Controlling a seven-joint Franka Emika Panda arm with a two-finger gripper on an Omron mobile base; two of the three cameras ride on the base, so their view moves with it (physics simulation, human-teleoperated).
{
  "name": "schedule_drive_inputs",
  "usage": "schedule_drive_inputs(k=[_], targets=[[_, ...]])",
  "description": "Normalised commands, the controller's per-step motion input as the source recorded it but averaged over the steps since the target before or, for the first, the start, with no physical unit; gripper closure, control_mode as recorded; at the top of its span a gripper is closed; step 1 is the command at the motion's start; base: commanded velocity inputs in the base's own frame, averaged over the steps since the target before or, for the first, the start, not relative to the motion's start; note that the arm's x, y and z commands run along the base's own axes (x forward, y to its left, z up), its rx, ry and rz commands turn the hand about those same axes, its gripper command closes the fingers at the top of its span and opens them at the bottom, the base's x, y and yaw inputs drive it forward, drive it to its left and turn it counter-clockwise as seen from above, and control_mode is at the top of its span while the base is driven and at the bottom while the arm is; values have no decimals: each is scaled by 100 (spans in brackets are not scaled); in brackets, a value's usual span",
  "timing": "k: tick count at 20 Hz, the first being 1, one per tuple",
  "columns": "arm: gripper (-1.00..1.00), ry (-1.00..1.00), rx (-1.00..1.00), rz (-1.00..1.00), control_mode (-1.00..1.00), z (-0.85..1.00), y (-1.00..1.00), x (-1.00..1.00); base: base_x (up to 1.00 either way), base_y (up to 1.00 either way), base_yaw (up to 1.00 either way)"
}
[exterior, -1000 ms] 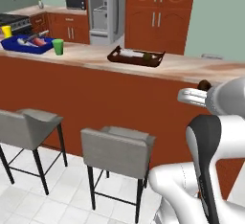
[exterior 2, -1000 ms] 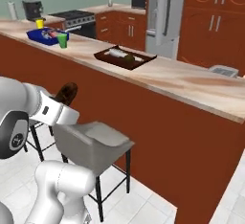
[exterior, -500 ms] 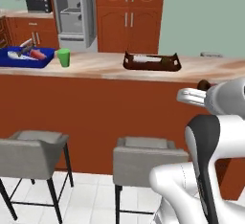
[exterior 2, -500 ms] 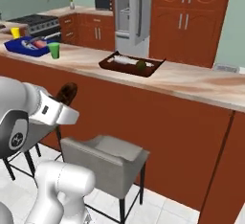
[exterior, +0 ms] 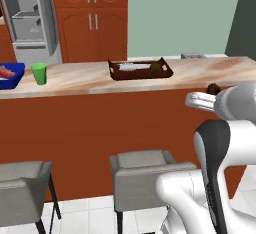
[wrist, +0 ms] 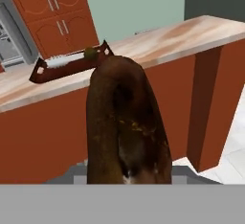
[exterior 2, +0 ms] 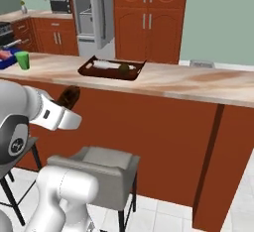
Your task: Gather the sweet potato and avocado from the fridge and place them on a tray on the dining counter. Then gather the steak and fish from the fridge and place them on the other tray.
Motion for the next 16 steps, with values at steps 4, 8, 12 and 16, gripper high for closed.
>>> schedule_drive_inputs(k=[4, 8, 12, 16], targets=[[100, 0, 0, 0, 100, 0, 0, 0, 70, 45, -22], [100, 0, 0, 0, 100, 0, 0, 0, 67, 24, -10], [100, 7, 0, -1, -100, 14, 23, 96, 0, 0, 0], [100, 12, 0, 6, -100, 26, 47, 100, 0, 0, 0]])
